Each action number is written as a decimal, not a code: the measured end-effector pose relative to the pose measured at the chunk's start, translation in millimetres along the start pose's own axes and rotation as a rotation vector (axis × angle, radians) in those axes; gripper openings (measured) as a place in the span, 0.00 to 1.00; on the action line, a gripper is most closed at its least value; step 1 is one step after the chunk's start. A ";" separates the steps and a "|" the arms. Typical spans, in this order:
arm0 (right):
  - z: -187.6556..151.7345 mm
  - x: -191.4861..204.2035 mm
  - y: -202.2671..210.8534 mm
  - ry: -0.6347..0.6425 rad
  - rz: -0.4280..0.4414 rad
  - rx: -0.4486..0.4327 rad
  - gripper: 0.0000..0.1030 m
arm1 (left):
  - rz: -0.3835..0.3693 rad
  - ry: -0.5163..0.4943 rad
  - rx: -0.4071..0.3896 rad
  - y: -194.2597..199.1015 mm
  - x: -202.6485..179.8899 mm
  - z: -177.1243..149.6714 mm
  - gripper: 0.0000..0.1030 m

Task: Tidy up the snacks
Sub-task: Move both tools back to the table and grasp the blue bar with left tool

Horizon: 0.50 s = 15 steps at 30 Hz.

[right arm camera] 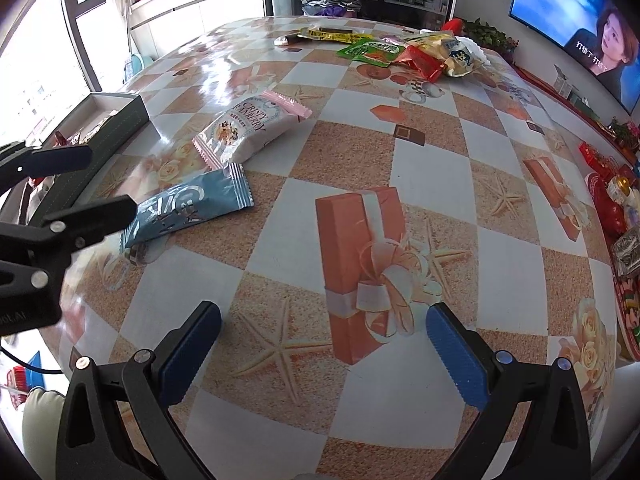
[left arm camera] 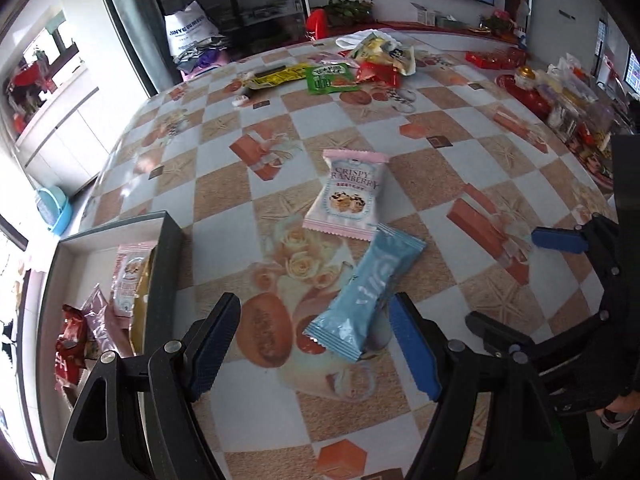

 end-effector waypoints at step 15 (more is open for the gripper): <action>-2.6 -26.6 0.3 -0.039 -0.002 0.077 1.00 | -0.017 -0.085 0.030 -8.2 -16.2 0.6 0.78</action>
Point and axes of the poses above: each gripper's, at about its wrist camera, not at the fingertips, and y roughly against the way its jaws point, x to its left, z to its top, the point moved 5 cm from there along -y, roughly the way its jaws point, and after that the axes turned 3 degrees about y, right-handed, at the moved point
